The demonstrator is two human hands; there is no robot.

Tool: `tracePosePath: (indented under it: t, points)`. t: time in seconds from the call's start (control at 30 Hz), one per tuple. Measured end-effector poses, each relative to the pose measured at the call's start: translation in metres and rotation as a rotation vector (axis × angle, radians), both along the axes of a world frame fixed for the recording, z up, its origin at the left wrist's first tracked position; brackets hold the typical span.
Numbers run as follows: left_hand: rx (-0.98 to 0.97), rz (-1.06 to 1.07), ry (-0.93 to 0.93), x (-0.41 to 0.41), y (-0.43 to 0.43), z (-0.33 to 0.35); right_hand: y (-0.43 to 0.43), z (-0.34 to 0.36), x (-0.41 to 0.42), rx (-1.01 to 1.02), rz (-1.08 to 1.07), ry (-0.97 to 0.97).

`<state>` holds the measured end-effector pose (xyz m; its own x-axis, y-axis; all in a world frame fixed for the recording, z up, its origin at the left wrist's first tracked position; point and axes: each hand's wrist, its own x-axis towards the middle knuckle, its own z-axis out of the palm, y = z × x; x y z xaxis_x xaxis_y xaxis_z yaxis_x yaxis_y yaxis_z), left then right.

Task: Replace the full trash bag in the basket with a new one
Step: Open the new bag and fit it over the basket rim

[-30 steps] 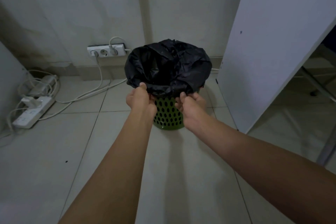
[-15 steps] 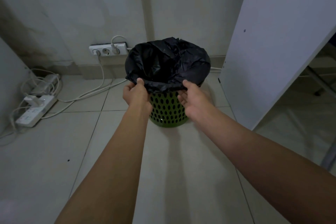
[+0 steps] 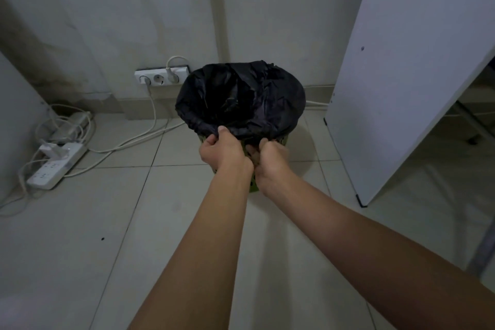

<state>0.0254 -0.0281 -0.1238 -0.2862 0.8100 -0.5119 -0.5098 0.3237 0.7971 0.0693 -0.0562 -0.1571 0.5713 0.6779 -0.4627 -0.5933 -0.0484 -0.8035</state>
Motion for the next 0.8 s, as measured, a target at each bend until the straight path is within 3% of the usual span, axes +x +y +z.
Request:
tracePosePath:
  t: [0.2,0.37,0.5,0.8]
  points:
    - [0.053,0.062,-0.093,-0.004,0.002,-0.003,0.005,0.01,0.01,0.048,-0.087,-0.046]
    - [0.11,0.12,-0.21,-0.014,0.008,-0.004,-0.006,-0.002,0.003,0.278,0.013,0.221]
    - [0.071,0.16,-0.272,-0.021,0.008,-0.004,-0.007,-0.014,-0.016,0.304,-0.016,0.358]
    - [0.005,0.168,-0.111,-0.016,0.003,-0.001,0.013,-0.013,-0.019,0.165,-0.206,0.383]
